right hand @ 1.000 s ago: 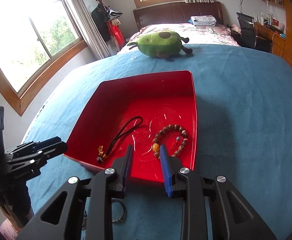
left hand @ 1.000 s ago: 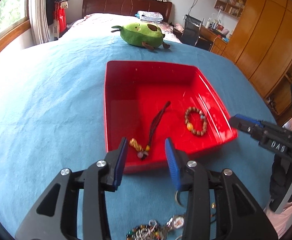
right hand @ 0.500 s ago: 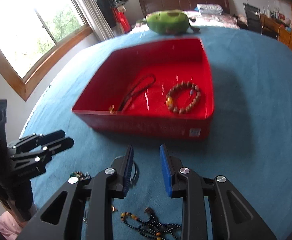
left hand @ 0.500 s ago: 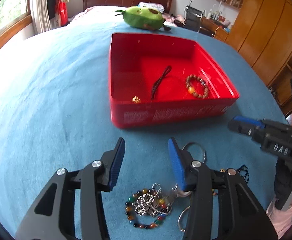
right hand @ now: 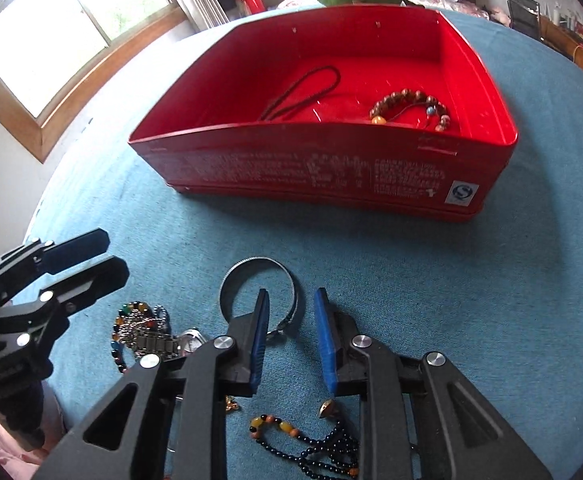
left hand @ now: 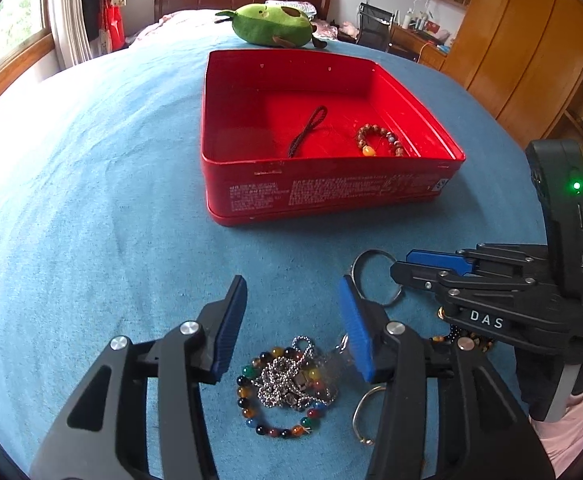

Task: Organize jewelry
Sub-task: 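Grasp the silver bangle with the right tool while the left tool grasps a silver key ring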

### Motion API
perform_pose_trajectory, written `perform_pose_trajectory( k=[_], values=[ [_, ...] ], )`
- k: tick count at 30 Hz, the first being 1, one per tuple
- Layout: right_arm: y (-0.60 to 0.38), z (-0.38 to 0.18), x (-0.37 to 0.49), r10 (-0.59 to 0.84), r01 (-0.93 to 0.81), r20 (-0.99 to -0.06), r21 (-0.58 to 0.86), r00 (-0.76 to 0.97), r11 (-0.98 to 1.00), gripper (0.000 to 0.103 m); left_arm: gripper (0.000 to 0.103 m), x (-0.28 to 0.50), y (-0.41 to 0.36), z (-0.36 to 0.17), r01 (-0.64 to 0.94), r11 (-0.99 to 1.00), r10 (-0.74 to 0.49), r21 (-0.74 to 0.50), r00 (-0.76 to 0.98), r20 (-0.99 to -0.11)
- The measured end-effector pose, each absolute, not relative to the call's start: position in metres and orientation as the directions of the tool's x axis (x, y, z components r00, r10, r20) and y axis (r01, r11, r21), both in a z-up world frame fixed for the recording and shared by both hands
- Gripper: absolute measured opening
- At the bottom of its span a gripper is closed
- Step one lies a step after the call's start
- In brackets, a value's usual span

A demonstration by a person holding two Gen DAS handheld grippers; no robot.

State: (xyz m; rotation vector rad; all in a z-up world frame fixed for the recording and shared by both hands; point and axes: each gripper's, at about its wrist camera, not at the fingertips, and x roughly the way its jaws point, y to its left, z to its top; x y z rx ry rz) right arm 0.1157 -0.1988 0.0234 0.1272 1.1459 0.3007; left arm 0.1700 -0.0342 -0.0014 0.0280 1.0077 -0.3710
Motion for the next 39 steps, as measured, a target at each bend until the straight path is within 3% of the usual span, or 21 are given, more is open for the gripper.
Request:
perform_pose_trajectory(
  k=[7, 12, 19, 22, 26, 29, 39],
  values=[
    [-0.183, 0.019, 0.115, 0.264, -0.193, -0.879, 0.201, 0.397, 0.96, 0.021, 0.05, 0.173, -0.032, -0.006, 0.295, 0.944, -0.279, -0.15, 0.469, -0.838],
    [-0.18, 0.017, 0.113, 0.228, -0.217, -0.879, 0.146, 0.419, 0.965, 0.004, 0.051, 0.174, -0.03, -0.007, 0.291, 0.945, -0.277, -0.149, 0.469, -0.839],
    [-0.203, 0.026, 0.109, 0.223, -0.185, -0.871, 0.155, 0.439, 0.97, 0.003, 0.051, 0.159, -0.031, -0.003, 0.354, 0.912, -0.352, -0.207, 0.418, -0.837],
    [-0.222, 0.034, 0.109, 0.224, -0.148, -0.86, 0.174, 0.459, 0.974, 0.003, 0.049, 0.14, -0.04, -0.001, 0.445, 0.853, -0.437, -0.271, 0.326, -0.839],
    [-0.236, 0.04, 0.106, 0.228, -0.121, -0.849, 0.193, 0.477, 0.974, 0.003, 0.043, 0.12, -0.052, -0.006, 0.497, 0.834, -0.426, -0.24, 0.302, -0.853],
    [-0.24, 0.041, 0.104, 0.234, -0.117, -0.844, 0.203, 0.482, 0.972, 0.003, 0.034, 0.112, -0.053, -0.018, 0.502, 0.82, -0.435, -0.274, 0.236, -0.869],
    [-0.243, 0.03, 0.116, 0.253, -0.095, -0.856, 0.236, 0.451, 0.967, 0.003, 0.028, 0.109, -0.044, -0.046, 0.449, 0.804, -0.473, -0.389, 0.086, -0.877]
  ],
)
